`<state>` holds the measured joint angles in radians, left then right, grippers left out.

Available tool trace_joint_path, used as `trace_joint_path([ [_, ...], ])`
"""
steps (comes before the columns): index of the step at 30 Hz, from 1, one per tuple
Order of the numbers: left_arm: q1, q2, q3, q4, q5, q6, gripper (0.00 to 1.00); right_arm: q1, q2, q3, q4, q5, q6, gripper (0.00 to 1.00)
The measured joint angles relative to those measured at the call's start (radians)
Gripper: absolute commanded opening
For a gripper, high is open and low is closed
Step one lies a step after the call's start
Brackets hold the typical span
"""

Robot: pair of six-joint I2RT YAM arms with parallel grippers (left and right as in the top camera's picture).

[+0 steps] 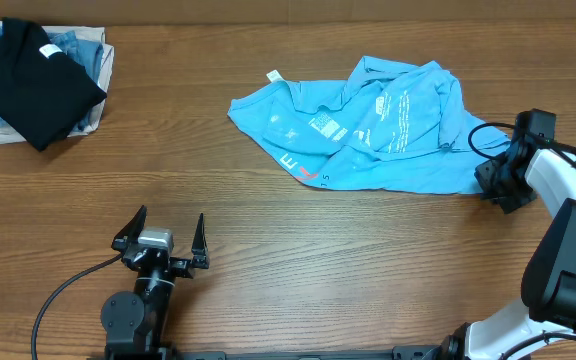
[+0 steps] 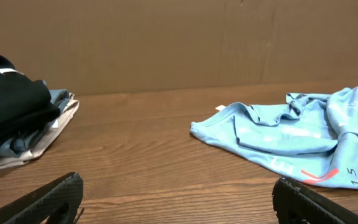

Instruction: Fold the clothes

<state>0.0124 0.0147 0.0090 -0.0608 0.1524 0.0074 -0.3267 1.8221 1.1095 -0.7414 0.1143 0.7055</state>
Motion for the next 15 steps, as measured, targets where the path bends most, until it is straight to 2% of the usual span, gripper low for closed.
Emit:
trace_joint_path([
  [7, 0.0, 0.0, 0.0, 0.0, 0.0, 0.0, 1.0, 0.0, -0.011, 0.009, -0.062, 0.027, 0.0, 0.04],
  [10, 0.0, 0.0, 0.0, 0.0, 0.0, 0.0, 1.0, 0.0, -0.071, 0.024, -0.091, 0.029, 0.0, 0.05],
  [11, 0.0, 0.0, 0.0, 0.0, 0.0, 0.0, 1.0, 0.0, -0.096, 0.028, -0.093, 0.03, 0.0, 0.15],
  [13, 0.0, 0.0, 0.0, 0.0, 0.0, 0.0, 1.0, 0.0, -0.154, 0.04, -0.095, 0.033, 0.003, 0.56],
  [14, 0.0, 0.0, 0.0, 0.0, 0.0, 0.0, 1.0, 0.0, -0.178, 0.047, -0.098, 0.033, -0.005, 0.64],
  [15, 0.0, 0.0, 0.0, 0.0, 0.0, 0.0, 1.0, 0.0, -0.195, 0.053, -0.097, 0.033, -0.011, 0.66],
])
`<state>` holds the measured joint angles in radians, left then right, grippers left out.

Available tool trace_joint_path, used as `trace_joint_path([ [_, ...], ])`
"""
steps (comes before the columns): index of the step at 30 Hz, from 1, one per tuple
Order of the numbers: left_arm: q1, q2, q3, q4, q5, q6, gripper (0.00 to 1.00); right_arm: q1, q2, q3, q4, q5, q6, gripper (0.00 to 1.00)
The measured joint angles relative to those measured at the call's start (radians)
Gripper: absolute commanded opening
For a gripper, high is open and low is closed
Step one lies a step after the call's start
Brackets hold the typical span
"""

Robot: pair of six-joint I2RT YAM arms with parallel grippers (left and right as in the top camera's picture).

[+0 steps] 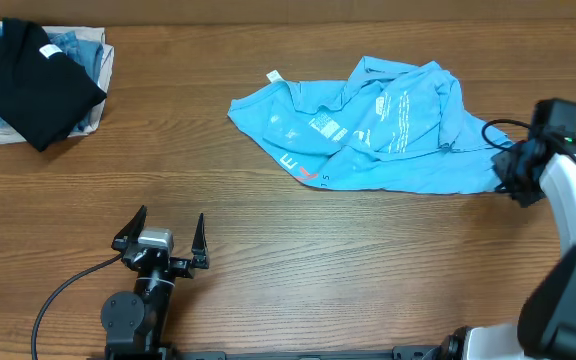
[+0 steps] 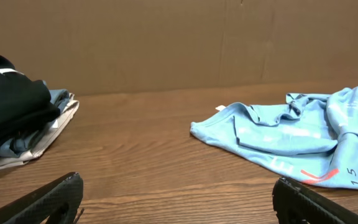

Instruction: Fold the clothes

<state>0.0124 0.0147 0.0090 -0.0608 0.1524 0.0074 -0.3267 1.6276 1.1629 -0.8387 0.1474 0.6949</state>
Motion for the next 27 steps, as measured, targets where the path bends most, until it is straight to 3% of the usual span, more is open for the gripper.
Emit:
trace_joint_path([
  [4, 0.0, 0.0, 0.0, 0.0, 0.0, 0.0, 1.0, 0.0, 0.009, 0.011, 0.007, 0.002, -0.022, 0.64],
  [15, 0.0, 0.0, 0.0, 0.0, 0.0, 0.0, 1.0, 0.0, 0.235, 0.011, 0.053, -0.002, -0.035, 0.57],
  [20, 0.0, 0.0, 0.0, 0.0, 0.0, 0.0, 1.0, 0.0, 0.248, 0.011, 0.077, -0.002, -0.04, 0.46],
  [27, 0.0, 0.0, 0.0, 0.0, 0.0, 0.0, 1.0, 0.0, 0.253, 0.011, 0.111, -0.001, -0.042, 0.47],
])
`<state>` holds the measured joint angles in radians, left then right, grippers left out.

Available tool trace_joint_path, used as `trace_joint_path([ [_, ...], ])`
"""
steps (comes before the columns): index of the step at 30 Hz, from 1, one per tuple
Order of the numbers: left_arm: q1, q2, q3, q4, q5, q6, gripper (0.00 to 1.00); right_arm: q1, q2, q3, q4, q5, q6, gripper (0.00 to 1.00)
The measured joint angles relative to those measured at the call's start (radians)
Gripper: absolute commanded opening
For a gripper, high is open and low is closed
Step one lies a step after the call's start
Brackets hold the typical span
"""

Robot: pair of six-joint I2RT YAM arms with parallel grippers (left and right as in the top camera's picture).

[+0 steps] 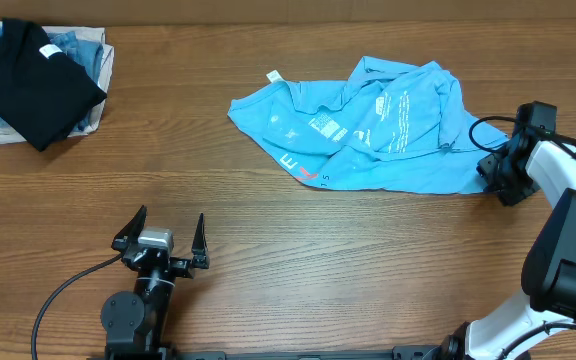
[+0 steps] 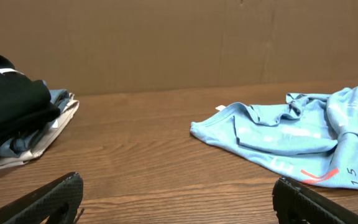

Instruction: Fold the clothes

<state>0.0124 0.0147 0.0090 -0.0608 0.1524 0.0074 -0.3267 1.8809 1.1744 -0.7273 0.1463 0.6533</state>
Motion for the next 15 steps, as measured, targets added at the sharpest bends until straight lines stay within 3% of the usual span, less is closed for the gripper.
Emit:
trace_joint_path([
  [4, 0.0, 0.0, 0.0, 0.0, 0.0, 0.0, 1.0, 0.0, 0.034, 0.002, 0.014, -0.001, -0.005, 0.33],
  [8, 0.0, 0.0, 0.0, 0.0, 0.0, 0.0, 1.0, 0.001, 0.036, 0.004, 0.019, -0.008, -0.007, 0.04],
  [15, 0.0, 0.0, 0.0, 0.0, 0.0, 0.0, 1.0, 0.002, 0.035, 0.02, -0.093, 0.04, 0.036, 0.04],
])
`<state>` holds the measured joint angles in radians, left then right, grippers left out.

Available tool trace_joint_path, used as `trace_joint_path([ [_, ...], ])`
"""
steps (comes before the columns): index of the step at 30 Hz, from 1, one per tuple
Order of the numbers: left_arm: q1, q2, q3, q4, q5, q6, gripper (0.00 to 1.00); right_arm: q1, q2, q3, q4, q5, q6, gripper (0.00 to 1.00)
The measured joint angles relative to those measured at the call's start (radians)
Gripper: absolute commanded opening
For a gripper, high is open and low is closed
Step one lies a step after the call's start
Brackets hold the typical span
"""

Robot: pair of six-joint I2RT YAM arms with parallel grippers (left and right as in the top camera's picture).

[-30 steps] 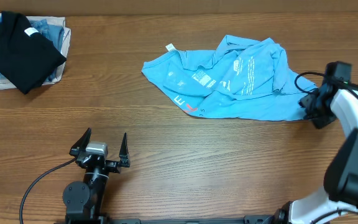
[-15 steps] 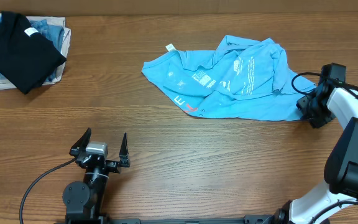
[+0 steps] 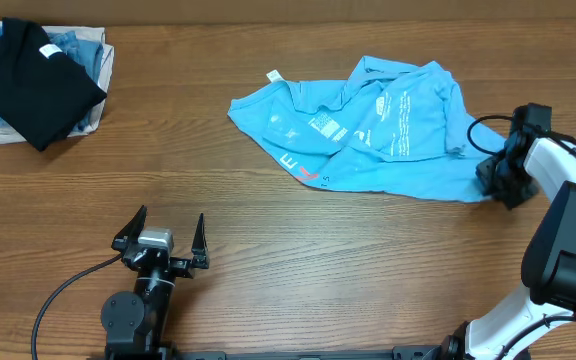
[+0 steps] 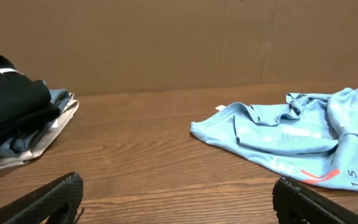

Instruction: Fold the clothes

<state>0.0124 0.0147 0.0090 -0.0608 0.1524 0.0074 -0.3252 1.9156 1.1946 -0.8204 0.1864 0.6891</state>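
A light blue T-shirt [image 3: 368, 125] lies crumpled, inside out, at the right middle of the wooden table [image 3: 298, 260]; the left wrist view shows the T-shirt [image 4: 291, 134] at its right side. My right gripper [image 3: 490, 183] sits low at the shirt's right-hand hem, shut on the cloth there, with the fingers mostly hidden under the wrist. My left gripper [image 3: 168, 216] rests near the front edge, wide open and empty, well away from the shirt. In its own view the left gripper [image 4: 178, 186] shows only its two dark fingertips [image 4: 61, 190] over bare wood.
A stack of folded clothes [image 3: 33, 75] with a black garment on top sits at the far left corner, and the stack [image 4: 17, 121] also shows at the left of the wrist view. A brown wall [image 4: 179, 43] runs behind the table.
My right gripper has shifted slightly left and the shirt's right hem has bunched in with it. The left arm has not moved.
My right gripper was at the shirt's right hem. It then stood farther right with the hem stretched out, then back nearer the shirt, and now closer still with the hem bunched. The left gripper stayed open at the front throughout.
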Motion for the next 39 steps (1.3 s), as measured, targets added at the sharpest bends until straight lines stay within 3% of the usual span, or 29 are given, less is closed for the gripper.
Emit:
trace_joint_path([
  [5, 0.0, 0.0, 0.0, 0.0, 0.0, 0.0, 1.0, 0.0, -0.041, 0.025, -0.2, 0.083, 0.089, 0.04],
  [9, 0.0, 0.0, 0.0, 0.0, 0.0, 0.0, 1.0, 0.0, -0.175, 0.117, -0.364, 0.173, 0.182, 0.06],
  [16, 0.0, 0.0, 0.0, 0.0, 0.0, 0.0, 1.0, -0.01, -0.376, 0.243, -0.437, 0.299, 0.254, 0.13],
  [18, 0.0, 0.0, 0.0, 0.0, 0.0, 0.0, 1.0, -0.024, -0.379, 0.243, -0.472, 0.312, 0.277, 0.54],
  [19, 0.0, 0.0, 0.0, 0.0, 0.0, 0.0, 1.0, -0.032, -0.373, 0.243, -0.489, 0.315, 0.28, 0.92],
  [20, 0.0, 0.0, 0.0, 0.0, 0.0, 0.0, 1.0, -0.038, -0.367, 0.243, -0.503, 0.317, 0.282, 1.0],
  [29, 0.0, 0.0, 0.0, 0.0, 0.0, 0.0, 1.0, -0.045, -0.36, 0.243, -0.561, 0.273, 0.278, 1.0],
  [39, 0.0, 0.0, 0.0, 0.0, 0.0, 0.0, 1.0, -0.045, -0.36, 0.242, -0.601, -0.007, 0.279, 1.0],
])
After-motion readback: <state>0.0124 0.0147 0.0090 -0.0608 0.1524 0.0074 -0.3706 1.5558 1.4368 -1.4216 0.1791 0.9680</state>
